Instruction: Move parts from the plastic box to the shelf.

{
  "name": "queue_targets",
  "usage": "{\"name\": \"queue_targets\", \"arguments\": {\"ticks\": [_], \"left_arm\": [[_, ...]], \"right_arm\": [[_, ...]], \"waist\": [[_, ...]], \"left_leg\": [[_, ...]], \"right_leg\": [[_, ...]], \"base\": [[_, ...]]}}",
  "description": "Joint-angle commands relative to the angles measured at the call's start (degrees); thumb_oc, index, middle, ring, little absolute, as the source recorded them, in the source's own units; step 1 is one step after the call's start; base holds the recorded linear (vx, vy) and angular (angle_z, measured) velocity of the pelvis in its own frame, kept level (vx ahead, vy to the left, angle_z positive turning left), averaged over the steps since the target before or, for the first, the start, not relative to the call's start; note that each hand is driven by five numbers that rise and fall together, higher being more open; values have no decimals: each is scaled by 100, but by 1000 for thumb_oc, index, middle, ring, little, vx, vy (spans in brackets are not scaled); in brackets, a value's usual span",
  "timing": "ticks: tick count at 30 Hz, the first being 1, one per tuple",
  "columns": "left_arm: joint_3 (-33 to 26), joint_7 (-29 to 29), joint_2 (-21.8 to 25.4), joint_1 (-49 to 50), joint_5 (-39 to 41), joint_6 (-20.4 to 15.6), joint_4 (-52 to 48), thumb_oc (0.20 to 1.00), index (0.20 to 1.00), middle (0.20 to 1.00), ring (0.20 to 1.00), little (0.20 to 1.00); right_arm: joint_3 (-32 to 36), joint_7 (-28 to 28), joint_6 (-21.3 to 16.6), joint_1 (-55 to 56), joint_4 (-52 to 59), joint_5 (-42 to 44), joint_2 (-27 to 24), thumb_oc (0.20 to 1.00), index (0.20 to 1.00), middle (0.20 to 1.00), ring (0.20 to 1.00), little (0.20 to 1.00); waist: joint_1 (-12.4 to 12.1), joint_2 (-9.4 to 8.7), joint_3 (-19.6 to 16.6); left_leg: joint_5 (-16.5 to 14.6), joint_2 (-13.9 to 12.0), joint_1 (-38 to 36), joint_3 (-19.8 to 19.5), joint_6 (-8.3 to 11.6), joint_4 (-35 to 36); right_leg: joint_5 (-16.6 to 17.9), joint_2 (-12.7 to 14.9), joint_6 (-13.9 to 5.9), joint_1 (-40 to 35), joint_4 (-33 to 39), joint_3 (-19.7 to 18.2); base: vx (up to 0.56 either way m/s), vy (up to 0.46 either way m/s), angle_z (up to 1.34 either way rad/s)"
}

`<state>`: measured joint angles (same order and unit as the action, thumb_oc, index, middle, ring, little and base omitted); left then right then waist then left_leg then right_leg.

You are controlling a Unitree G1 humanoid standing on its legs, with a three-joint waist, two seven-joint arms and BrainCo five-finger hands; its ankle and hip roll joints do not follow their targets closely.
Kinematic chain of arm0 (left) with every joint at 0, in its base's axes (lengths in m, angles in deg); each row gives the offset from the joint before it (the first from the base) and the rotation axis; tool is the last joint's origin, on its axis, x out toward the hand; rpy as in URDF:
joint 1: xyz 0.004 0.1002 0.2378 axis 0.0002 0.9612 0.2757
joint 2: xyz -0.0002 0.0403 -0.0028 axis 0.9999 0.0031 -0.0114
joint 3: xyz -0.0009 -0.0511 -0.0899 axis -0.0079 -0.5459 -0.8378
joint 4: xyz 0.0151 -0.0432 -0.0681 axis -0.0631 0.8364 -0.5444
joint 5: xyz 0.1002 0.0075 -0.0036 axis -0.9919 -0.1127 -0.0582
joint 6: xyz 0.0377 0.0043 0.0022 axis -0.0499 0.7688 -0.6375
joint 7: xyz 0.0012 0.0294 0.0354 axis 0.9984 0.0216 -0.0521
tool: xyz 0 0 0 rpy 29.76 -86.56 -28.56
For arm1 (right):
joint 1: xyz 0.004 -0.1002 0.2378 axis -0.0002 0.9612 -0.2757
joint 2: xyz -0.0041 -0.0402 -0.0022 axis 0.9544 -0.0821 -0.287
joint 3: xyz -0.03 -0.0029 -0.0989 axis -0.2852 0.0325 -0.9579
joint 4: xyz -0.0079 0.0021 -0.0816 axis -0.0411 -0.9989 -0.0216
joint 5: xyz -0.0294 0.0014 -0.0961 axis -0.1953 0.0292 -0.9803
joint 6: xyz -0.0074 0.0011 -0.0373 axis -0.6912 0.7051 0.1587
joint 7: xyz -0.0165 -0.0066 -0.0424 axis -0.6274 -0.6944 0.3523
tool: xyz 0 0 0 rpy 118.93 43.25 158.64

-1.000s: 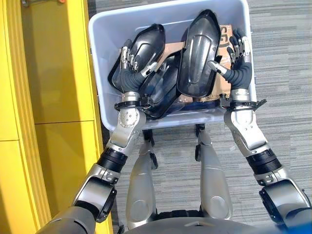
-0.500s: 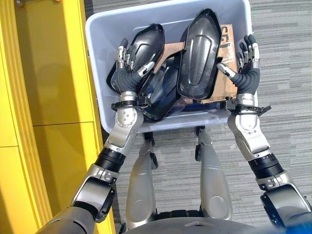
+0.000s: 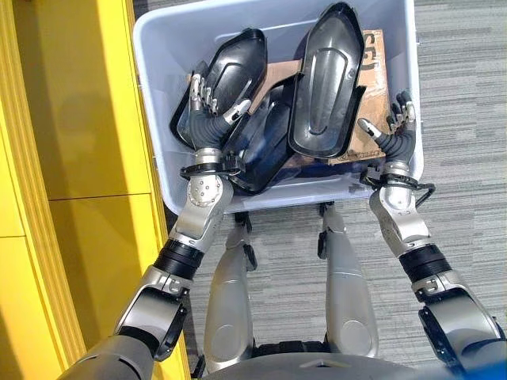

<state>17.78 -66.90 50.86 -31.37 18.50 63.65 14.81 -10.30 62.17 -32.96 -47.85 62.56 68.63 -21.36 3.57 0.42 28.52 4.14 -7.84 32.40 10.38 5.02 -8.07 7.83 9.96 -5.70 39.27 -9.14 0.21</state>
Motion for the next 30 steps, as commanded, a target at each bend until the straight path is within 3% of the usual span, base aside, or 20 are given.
{"name": "queue_targets", "arguments": {"ticks": [1,19,30], "left_arm": [[-29,-121,155,-17,-279,-294,-386,1000,1000,1000,1000,1000],[-19,-203,159,-38,-217,-294,-458,1000,1000,1000,1000,1000],[54,-273,181,-168,-198,-323,-492,1000,1000,1000,1000,1000]], "right_arm": [[70,-85,-175,57,275,119,108,1000,1000,1000,1000,1000],[-238,-165,-79,-119,-67,182,234,1000,1000,1000,1000,1000],[-541,60,298,-626,-1090,-265,303,1000,1000,1000,1000,1000]], "waist": [[-97,97,-239],[-170,42,-136],[-294,8,25]], "left_leg": [[-104,30,381,-189,117,-447],[-107,119,784,-363,67,-544],[-149,246,1023,-523,-66,-631]], "right_leg": [[-217,126,-285,19,-516,82],[-159,223,-304,214,-511,222],[-123,257,-321,292,-503,261]], "base": [[0,0,0],[2,10,3],[7,31,4]]}}
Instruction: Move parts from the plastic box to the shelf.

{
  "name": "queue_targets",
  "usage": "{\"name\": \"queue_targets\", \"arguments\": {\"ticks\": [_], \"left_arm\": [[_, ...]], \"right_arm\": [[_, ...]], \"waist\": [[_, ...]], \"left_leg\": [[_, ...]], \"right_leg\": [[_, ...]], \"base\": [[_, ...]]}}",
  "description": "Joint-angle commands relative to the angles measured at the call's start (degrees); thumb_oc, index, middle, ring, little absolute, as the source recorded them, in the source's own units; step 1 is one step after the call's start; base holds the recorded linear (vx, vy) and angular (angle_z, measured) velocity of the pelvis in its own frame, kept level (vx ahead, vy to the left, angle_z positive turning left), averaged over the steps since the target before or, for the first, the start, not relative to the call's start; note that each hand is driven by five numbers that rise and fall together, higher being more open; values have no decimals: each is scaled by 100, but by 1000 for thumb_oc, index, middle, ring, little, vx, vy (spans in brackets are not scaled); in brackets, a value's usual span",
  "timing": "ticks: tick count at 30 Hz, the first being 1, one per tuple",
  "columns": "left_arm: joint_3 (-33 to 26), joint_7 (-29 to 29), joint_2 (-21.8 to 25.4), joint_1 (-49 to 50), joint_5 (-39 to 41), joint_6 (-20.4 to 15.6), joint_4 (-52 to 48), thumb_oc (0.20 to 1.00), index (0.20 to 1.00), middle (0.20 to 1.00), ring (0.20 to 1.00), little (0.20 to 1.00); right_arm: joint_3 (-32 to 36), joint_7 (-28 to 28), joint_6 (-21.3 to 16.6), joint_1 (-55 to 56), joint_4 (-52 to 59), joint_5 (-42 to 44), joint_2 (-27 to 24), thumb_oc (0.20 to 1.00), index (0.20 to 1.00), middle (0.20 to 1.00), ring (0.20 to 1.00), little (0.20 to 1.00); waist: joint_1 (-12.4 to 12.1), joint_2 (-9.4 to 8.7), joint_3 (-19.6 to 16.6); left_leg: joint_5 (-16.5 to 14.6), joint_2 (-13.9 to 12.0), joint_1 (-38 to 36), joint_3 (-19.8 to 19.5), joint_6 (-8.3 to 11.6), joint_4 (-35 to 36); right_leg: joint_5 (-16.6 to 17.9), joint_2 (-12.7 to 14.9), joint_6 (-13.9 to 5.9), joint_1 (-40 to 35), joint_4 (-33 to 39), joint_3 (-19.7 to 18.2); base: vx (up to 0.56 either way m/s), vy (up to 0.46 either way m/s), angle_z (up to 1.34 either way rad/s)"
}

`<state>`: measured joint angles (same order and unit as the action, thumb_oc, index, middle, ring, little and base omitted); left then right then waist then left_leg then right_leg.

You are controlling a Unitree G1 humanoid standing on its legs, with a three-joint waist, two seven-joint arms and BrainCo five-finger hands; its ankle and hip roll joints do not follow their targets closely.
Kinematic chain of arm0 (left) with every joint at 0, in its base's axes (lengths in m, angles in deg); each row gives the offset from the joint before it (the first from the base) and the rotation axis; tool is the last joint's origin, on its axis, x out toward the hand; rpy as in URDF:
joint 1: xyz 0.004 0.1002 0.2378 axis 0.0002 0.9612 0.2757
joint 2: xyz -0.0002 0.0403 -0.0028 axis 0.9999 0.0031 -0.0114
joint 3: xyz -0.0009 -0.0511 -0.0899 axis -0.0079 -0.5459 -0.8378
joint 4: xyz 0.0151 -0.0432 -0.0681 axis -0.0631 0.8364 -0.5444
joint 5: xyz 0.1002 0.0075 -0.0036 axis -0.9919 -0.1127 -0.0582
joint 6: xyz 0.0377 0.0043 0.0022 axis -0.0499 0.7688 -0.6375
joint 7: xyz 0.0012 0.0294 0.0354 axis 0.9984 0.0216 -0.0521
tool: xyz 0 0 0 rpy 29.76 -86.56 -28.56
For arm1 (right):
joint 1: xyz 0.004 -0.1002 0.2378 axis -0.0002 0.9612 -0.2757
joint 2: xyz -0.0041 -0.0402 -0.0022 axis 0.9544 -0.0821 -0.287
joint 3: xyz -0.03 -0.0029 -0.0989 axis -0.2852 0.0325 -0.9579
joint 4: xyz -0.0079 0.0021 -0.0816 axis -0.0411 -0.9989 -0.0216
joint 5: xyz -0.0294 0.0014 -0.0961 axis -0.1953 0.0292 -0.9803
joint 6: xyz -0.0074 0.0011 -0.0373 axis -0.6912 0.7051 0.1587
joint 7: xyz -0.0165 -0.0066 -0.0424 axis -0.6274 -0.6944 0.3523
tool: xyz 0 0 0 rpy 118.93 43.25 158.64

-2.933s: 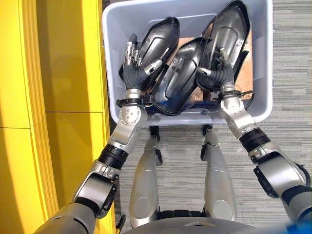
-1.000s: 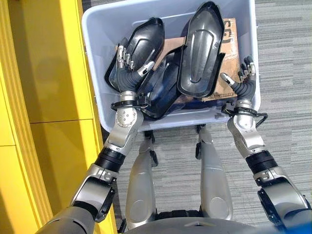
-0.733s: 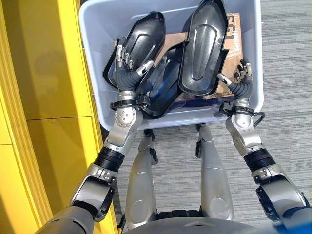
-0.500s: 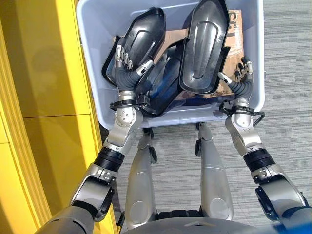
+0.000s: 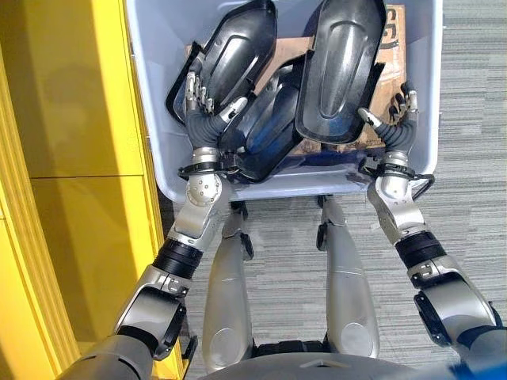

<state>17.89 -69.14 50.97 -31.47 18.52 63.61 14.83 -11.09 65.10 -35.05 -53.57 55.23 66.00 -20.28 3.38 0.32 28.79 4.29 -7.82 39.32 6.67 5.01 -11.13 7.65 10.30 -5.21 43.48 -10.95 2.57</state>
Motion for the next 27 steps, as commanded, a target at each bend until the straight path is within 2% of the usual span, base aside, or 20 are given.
{"name": "queue_targets", "arguments": {"ticks": [1,9,11,12,13,14,15,16,17,27], "left_arm": [[53,-51,171,-165,-221,-313,-510,1000,1000,1000,1000,1000],[147,-46,181,-192,-190,-312,-560,1000,1000,1000,1000,1000],[172,-41,192,-194,-182,-316,-567,1000,1000,1000,1000,1000],[187,-40,196,-204,-184,-313,-560,1000,1000,1000,1000,1000],[186,-40,197,-206,-184,-313,-559,1000,1000,1000,1000,1000],[205,-31,183,-209,-166,-307,-555,1000,1000,1000,1000,1000],[203,-31,184,-210,-166,-307,-556,1000,1000,1000,1000,1000],[220,-23,184,-211,-163,-309,-564,1000,1000,1000,1000,1000],[240,-16,182,-215,-157,-310,-565,1000,1000,1000,1000,1000],[232,-20,207,-171,-162,-321,-581,1000,1000,1000,1000,1000]], "right_arm": [[-477,-219,521,-89,-420,-33,193,1000,1000,1000,1000,1000],[-794,-173,828,-594,-1105,-407,249,1000,1000,1000,1000,1000],[-869,-173,898,-700,-1243,-470,248,871,871,871,871,871],[-910,-187,931,-736,-1330,-504,248,702,702,702,702,702],[-911,-188,928,-740,-1334,-503,249,664,664,664,664,664],[-973,-216,1000,-828,-1528,-561,279,558,558,558,558,558],[-973,-216,998,-832,-1532,-560,279,501,501,501,501,501],[-984,-218,1017,-867,-1613,-558,291,291,291,291,291,291],[-1023,-231,1047,-897,-1682,-579,315,200,200,200,200,200],[-1122,-226,1143,-733,-1688,-849,312,200,200,200,200,200]], "waist": [[-285,18,5],[-444,32,57],[-475,29,64],[-492,29,66],[-489,30,68],[-536,29,73],[-534,29,77],[-555,27,82],[-569,28,88],[-621,-36,98]], "left_leg": [[-169,258,353,-172,-73,-323],[-149,361,430,-302,-141,-284],[-148,374,453,-326,-148,-289],[-147,381,451,-333,-150,-281],[-146,382,450,-335,-150,-280],[-139,404,439,-360,-154,-259],[-138,405,436,-362,-154,-257],[-137,412,425,-370,-157,-242],[-133,418,421,-378,-157,-241],[-145,460,325,-435,-170,-229]], "right_leg": [[-112,229,-370,-127,-321,28],[-111,297,-364,-155,-291,111],[-124,313,-361,-168,-295,130],[-126,320,-361,-178,-294,142],[-127,320,-361,-180,-293,144],[-126,335,-365,-220,-274,162],[-126,336,-365,-224,-272,164],[-130,341,-365,-254,-254,173],[-133,348,-360,-274,-249,189],[-137,395,-370,-463,-205,279]], "base": [[14,45,6],[14,43,9],[5,16,2],[0,0,0],[13,23,3],[10,15,5],[13,20,4],[3,16,5],[4,23,4],[1,14,4]]}}
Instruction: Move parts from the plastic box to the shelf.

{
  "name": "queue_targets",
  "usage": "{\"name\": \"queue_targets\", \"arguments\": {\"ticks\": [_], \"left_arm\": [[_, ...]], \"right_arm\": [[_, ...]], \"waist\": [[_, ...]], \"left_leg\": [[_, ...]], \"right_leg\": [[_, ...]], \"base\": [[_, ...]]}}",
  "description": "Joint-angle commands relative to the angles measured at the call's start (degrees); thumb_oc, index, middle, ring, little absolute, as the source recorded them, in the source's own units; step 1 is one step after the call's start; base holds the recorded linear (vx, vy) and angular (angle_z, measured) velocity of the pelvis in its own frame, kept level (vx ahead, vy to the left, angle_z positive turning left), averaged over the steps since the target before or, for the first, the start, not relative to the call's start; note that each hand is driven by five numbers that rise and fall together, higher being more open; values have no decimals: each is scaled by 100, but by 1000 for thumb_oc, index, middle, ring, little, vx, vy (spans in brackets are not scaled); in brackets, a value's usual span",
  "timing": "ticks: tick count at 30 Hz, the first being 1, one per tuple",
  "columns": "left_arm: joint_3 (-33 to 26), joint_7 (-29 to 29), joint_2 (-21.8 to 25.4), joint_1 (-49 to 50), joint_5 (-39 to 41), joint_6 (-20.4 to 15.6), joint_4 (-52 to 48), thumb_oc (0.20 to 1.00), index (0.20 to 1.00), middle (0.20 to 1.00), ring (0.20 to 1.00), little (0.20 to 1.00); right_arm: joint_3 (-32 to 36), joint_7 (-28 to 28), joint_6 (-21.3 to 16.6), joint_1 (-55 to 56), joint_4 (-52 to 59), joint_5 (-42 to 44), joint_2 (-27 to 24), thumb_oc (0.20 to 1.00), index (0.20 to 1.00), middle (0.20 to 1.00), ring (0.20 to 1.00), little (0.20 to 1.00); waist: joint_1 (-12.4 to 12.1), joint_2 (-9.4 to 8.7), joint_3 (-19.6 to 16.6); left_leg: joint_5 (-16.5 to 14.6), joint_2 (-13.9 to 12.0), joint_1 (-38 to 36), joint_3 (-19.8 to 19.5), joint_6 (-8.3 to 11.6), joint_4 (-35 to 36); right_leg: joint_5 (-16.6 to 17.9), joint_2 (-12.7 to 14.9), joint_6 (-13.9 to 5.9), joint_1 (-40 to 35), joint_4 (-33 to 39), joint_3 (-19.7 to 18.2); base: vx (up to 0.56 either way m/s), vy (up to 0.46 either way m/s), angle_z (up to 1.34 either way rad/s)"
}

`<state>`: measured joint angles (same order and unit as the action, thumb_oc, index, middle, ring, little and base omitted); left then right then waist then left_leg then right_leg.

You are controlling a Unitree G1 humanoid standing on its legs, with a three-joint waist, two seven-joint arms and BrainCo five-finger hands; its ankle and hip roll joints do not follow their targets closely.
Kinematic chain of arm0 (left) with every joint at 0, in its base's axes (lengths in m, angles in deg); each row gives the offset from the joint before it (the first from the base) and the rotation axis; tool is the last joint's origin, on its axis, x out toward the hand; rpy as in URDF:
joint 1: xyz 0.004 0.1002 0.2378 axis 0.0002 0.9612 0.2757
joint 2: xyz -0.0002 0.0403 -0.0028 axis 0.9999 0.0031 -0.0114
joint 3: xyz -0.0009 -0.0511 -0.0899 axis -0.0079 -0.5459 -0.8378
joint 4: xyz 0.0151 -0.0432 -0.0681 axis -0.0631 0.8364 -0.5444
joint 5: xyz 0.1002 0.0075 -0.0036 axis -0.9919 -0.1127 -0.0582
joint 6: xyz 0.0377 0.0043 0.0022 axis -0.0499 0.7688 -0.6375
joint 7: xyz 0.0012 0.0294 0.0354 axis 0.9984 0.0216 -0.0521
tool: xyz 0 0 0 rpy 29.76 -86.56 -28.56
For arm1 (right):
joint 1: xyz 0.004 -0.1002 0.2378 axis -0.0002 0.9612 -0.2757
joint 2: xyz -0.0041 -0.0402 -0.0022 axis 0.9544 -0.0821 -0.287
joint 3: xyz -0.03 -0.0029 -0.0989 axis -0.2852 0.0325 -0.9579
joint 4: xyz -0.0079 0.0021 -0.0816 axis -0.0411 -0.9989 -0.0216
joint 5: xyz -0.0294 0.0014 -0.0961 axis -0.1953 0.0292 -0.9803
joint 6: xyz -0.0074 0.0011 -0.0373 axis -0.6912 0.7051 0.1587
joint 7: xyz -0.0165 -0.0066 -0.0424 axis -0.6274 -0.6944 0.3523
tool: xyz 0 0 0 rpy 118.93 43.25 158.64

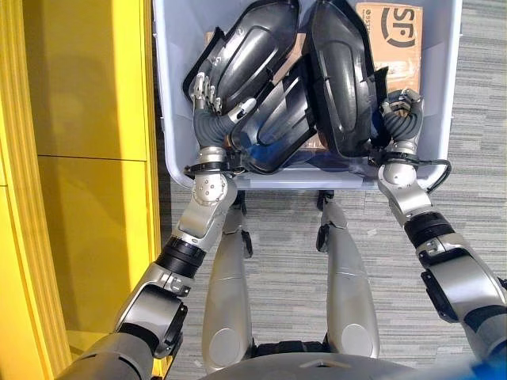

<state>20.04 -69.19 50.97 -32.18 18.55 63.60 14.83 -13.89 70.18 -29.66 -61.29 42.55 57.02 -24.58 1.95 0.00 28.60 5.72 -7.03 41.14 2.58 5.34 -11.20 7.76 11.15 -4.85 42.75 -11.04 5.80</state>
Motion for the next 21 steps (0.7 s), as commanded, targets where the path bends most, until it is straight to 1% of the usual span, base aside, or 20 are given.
{"name": "queue_targets", "arguments": {"ticks": [1,12,18,21], "left_arm": [[21,-11,212,-89,-161,-321,-585,1000,1000,1000,1000,1000],[25,36,223,25,-101,-313,-535,1000,1000,1000,1000,1000],[6,62,239,125,-86,-294,-481,1000,1000,1000,1000,1000],[-40,80,275,237,-77,-285,-429,1000,1000,1000,1000,1000]], "right_arm": [[-837,-730,605,54,-419,33,734,200,200,200,200,200],[-713,-687,590,261,-281,121,714,200,200,200,200,200],[-648,-682,540,415,233,108,651,200,200,200,200,200],[-567,-694,458,538,813,96,586,200,200,200,200,200]], "waist": [[-477,-5,112],[-478,-90,48],[-470,-134,-37],[-454,-185,-134]], "left_leg": [[-286,381,132,-24,-198,-220],[-261,363,-120,-40,-190,-126],[-184,366,-400,-4,-159,83],[-147,347,-633,29,-143,207]], "right_leg": [[-150,310,-411,-403,-199,-42],[-130,304,-415,-663,-119,4],[-83,279,-437,-885,9,36],[-40,253,-455,-1095,135,34]], "base": [[0,0,0],[-6,0,2],[0,0,0],[1,-9,-3]]}}
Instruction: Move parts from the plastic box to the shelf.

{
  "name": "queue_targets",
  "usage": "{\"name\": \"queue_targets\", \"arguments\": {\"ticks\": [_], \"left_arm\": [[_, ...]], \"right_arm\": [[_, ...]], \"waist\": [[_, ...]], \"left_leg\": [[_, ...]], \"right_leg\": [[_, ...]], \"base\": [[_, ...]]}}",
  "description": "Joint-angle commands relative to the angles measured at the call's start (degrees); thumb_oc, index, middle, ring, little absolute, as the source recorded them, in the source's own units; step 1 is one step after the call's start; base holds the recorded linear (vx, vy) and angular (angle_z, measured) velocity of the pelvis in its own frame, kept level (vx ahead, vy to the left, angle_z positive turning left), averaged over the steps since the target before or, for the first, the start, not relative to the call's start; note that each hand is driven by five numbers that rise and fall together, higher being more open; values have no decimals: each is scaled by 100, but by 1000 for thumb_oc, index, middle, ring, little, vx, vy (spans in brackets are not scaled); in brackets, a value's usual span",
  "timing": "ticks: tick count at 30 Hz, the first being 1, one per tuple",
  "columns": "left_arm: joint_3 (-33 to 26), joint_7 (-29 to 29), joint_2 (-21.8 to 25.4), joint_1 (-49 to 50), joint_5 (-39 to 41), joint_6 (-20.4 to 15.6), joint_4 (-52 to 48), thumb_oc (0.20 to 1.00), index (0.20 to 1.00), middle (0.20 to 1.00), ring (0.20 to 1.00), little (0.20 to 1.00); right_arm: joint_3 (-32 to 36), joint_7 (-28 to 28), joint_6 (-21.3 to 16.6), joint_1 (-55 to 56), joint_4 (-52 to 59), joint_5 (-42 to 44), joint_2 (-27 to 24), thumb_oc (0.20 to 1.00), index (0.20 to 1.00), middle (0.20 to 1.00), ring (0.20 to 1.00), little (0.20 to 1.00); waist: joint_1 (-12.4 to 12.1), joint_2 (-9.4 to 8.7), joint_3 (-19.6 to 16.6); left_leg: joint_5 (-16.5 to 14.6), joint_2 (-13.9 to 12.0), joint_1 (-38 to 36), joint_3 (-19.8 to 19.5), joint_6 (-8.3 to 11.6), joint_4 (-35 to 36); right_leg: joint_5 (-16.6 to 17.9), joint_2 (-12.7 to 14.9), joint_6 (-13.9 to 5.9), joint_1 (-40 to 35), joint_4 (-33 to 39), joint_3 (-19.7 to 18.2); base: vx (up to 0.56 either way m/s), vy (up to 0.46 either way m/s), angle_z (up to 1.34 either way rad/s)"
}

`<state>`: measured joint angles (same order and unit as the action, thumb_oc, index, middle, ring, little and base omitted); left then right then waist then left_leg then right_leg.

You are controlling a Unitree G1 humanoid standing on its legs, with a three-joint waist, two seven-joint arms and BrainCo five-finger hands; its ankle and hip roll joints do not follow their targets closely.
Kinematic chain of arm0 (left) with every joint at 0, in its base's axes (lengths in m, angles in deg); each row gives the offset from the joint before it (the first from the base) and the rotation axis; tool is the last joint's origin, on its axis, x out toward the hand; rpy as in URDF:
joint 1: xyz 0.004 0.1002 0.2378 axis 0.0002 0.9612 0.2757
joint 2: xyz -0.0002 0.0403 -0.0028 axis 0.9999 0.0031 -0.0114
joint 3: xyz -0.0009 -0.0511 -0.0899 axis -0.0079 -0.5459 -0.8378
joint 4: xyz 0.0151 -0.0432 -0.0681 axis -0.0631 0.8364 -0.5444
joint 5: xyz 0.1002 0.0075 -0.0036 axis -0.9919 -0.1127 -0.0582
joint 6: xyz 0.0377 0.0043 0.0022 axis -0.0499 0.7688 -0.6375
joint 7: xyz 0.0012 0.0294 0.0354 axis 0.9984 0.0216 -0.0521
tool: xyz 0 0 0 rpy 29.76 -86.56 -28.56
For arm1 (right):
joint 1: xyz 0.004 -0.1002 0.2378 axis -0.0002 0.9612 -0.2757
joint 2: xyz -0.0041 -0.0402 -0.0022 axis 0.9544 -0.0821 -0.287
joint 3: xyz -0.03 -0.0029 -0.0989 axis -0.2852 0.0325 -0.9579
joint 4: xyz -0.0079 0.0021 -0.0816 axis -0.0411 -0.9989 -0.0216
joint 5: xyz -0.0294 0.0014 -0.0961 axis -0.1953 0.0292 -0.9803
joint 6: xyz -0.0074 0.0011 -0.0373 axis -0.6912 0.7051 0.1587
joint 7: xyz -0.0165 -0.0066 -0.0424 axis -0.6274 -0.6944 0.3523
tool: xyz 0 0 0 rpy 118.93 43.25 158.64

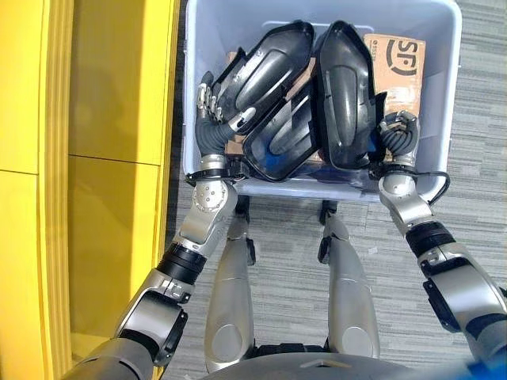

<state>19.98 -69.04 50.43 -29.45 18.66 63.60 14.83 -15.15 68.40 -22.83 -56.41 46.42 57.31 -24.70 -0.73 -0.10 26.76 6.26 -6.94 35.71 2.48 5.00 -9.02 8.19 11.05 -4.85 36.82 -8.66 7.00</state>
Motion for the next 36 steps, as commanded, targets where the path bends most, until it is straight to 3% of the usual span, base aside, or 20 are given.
{"name": "queue_targets", "arguments": {"ticks": [1,13,29,30,31,32,36], "left_arm": [[-74,77,336,35,-85,-273,-422,1000,1000,1000,1000,1000],[-252,207,354,491,-72,-206,-419,1000,1000,1000,1000,1000],[-267,406,332,902,-95,-152,-443,1000,1000,1000,1000,1000],[-262,409,329,903,-94,-152,-426,1000,1000,1000,1000,1000],[-260,416,329,911,-101,-144,-413,1000,1000,1000,1000,1000],[-242,424,322,916,-107,-137,-401,1000,1000,1000,1000,1000],[-238,430,300,931,-98,-126,-394,1000,1000,1000,1000,1000]], "right_arm": [[-394,-511,-261,129,729,41,584,200,200,200,200,200],[-161,-572,-471,574,2144,-148,518,200,200,200,200,200],[-50,-608,-548,1079,2490,-248,550,200,200,200,200,200],[-45,-608,-554,1085,2487,-241,554,363,363,363,363,363],[-39,-612,-555,1096,2467,-215,569,922,922,922,922,922],[-42,-609,-555,1105,2450,-192,579,1000,1000,1000,1000,1000],[-14,-596,-574,1137,2416,-63,625,1000,1000,1000,1000,1000]], "waist": [[-175,-193,-1],[-87,-247,-336],[-32,-227,-581],[-27,-225,-586],[-25,-226,-591],[-23,-223,-596],[-18,-227,-606]], "left_leg": [[-183,320,-212,42,-105,55],[-92,252,-810,130,-70,305],[-109,169,-1076,130,-65,297],[-106,169,-1064,131,-61,291],[-104,172,-1051,133,-58,285],[-101,172,-1041,129,-59,282],[-102,169,-949,122,-60,246]], "right_leg": [[-60,257,-464,-598,-42,-80],[-21,199,-487,-1113,178,-83],[-117,156,-461,-1292,110,-129],[-116,155,-459,-1277,104,-133],[-117,151,-456,-1274,109,-130],[-120,150,-455,-1269,109,-128],[-121,154,-445,-1213,99,-112]], "base": [[8,-13,-5],[8,-10,0],[3,-6,-2],[0,0,0],[0,0,0],[0,0,0],[0,0,0]]}}
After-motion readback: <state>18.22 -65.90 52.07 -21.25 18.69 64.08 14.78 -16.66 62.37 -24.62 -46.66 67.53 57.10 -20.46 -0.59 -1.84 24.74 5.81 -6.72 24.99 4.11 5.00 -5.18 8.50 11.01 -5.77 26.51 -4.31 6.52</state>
